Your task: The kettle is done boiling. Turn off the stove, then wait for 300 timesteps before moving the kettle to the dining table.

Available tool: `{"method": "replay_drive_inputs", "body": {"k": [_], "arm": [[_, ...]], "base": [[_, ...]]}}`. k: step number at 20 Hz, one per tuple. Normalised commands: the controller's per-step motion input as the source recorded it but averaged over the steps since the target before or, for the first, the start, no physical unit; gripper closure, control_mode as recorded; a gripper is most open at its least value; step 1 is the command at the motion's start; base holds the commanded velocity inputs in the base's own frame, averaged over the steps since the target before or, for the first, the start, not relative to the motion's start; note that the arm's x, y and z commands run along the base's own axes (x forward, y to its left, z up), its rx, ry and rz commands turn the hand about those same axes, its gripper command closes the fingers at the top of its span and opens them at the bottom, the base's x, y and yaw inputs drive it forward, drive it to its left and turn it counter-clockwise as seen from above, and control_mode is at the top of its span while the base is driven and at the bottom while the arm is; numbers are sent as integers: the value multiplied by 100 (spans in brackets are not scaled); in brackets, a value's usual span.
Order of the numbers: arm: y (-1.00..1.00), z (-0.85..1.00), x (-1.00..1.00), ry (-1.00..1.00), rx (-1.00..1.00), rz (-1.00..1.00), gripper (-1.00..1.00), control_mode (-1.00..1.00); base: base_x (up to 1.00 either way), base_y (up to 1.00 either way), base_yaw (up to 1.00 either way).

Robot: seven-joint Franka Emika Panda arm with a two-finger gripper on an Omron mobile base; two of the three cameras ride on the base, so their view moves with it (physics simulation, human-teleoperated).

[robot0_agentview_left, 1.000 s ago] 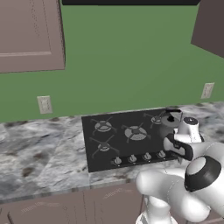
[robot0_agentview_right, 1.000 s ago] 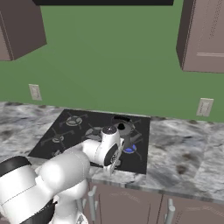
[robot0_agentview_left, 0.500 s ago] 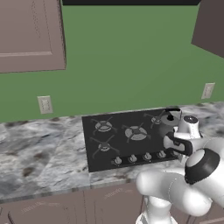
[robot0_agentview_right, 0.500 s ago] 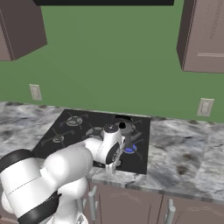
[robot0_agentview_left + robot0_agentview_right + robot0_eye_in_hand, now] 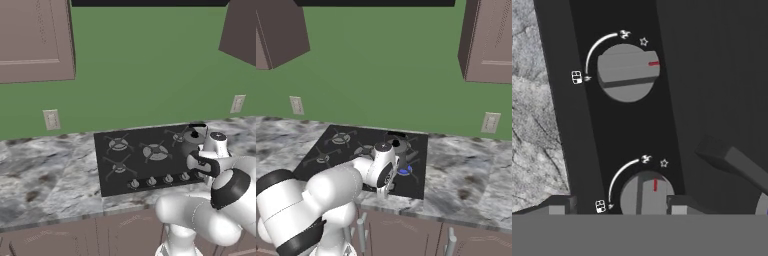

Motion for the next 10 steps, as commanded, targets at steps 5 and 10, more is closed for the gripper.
{"method": "replay_drive_inputs", "body": {"k": [5,10], "arm": [[0,0,0,0,0,0,-100,-100],[0,-4,1,1,0,0,-100,-100]], "base": [[0,0,0],[0,0,0]]}}
